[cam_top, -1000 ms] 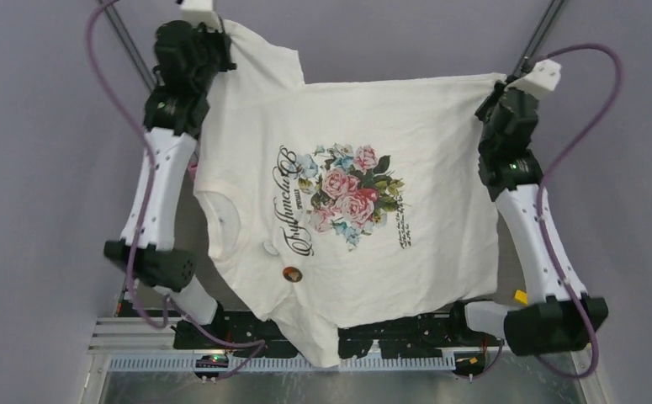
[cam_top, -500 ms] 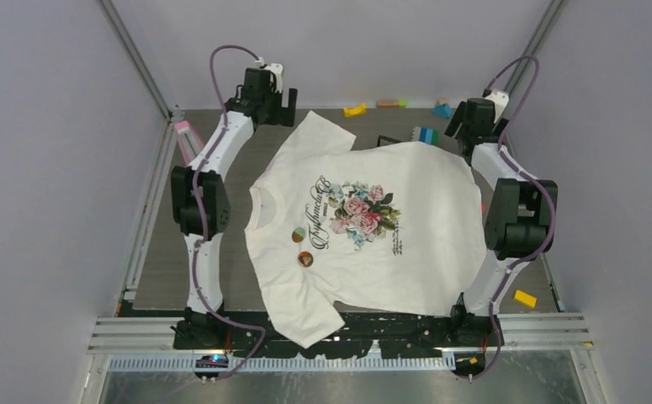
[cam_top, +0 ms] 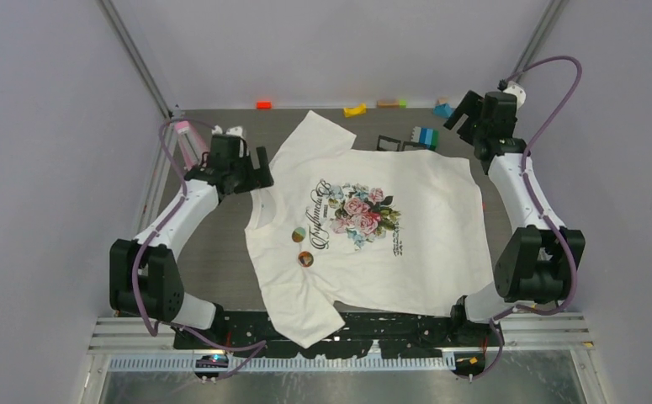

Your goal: Pin the brooch onto the clothing

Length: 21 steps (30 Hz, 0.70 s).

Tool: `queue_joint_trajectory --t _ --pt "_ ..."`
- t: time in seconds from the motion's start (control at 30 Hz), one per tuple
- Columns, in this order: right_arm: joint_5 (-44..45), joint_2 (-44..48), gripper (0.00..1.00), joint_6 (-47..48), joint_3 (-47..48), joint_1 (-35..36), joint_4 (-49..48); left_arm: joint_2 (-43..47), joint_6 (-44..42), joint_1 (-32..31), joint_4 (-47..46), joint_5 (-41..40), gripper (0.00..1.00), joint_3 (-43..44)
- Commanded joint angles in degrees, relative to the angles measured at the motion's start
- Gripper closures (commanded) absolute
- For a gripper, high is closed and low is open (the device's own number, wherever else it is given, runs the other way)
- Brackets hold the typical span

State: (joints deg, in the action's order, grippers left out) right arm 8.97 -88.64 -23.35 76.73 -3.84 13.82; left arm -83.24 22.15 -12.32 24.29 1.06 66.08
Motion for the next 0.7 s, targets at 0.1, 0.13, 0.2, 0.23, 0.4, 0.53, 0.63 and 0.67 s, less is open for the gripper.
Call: queue_joint_trajectory --t 0.1,0.13,0.2,0.23,0.4,0.53,0.63,0.67 --pt "-12.63 6.62 0.08 -10.32 -10.24 2.04 5.16 10.61 10.75 0.10 3.49 -0.04 0.00 -17.02" --pt "-12.85 7.11 0.08 -10.93 -12.40 2.53 5.16 12.00 12.03 0.10 3.32 0.67 0.00 -19.28" --pt "-12.79 8.98 0.08 -11.66 -15.62 3.21 5.12 14.70 13.73 0.08 2.53 1.20 0.01 -23.47" --pt "-12.72 10.13 0.09 -12.12 -17.66 3.44 5.15 15.67 14.51 0.10 2.36 1.67 0.04 -25.53" --pt "-6.92 12.99 0.14 -13.96 -23.86 6.38 6.39 18.44 16.36 -0.04 2.93 4.54 0.15 -29.85" --pt "-6.58 13.59 0.15 -15.78 -28.63 6.72 6.87 18.37 16.69 -0.28 3.58 6.98 0.18 -31.13" --pt "-7.98 14.48 0.15 -17.56 -33.02 6.74 4.61 17.06 16.03 -0.75 4.77 7.90 0.26 -31.30" --pt "-8.08 14.60 0.15 -18.25 -33.74 6.78 3.77 16.60 16.00 -0.78 4.90 8.44 0.29 -31.48"
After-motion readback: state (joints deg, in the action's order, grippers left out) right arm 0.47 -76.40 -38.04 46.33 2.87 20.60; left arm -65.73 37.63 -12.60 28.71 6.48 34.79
